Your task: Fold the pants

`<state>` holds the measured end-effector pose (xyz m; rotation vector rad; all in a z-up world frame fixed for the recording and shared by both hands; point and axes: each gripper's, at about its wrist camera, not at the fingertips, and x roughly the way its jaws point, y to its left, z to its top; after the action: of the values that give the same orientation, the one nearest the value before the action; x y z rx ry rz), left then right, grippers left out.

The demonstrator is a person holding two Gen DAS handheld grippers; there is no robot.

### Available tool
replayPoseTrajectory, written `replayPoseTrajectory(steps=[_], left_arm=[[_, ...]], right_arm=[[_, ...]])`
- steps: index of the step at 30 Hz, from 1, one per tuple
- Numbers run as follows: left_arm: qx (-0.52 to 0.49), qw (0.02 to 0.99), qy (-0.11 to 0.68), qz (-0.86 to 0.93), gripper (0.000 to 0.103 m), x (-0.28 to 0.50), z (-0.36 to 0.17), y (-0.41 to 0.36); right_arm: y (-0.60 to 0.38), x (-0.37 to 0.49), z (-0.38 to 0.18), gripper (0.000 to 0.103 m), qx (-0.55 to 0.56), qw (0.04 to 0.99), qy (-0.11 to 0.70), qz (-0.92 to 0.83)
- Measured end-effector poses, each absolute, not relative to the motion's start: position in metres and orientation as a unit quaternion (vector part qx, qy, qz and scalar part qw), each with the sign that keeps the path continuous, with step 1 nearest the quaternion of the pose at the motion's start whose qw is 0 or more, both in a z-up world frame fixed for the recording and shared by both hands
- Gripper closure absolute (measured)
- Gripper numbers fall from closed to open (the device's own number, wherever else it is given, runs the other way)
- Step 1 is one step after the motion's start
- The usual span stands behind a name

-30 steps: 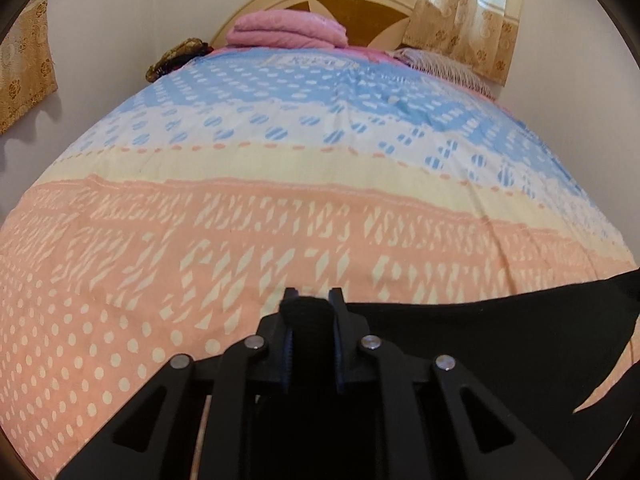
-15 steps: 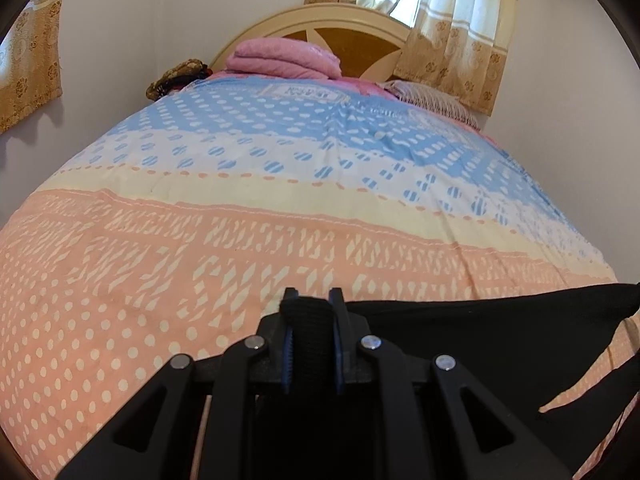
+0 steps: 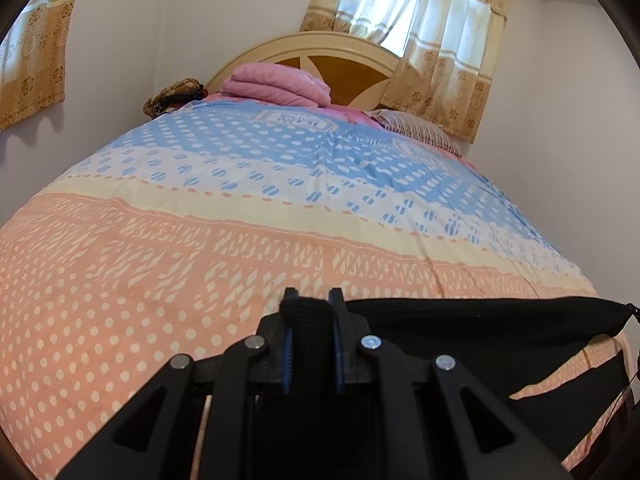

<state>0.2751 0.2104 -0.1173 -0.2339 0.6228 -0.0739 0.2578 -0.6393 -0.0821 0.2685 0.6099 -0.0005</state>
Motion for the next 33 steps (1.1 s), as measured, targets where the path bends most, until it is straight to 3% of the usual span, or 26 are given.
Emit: replayPoseTrajectory(steps=[15,25,28,33], left_arm=[[-0.103,0.962,0.239,-0.082,0.087,0.203,-0.117,0.216],[-0.100,0.956,0.256,-0.098,0.086,0.155,-0.167,0.219],[-0.093,0.955,0.265,-0.098,0.085,0.148,-0.178,0.216],[-0.082,0.956,0.270,-0.086,0.069,0.135,-0.188,0.220]], right_arm=[[-0.653,0.176,-0.097,0.098,0.155,0.944,0.290,-0.001],[-0.669,0.137,-0.139,0.101,0.172,0.931,0.321,-0.029],[-0.673,0.130,-0.146,0.101,0.177,0.927,0.328,-0.034],[-0.671,0.122,-0.154,0.101,0.173,0.925,0.336,-0.035]])
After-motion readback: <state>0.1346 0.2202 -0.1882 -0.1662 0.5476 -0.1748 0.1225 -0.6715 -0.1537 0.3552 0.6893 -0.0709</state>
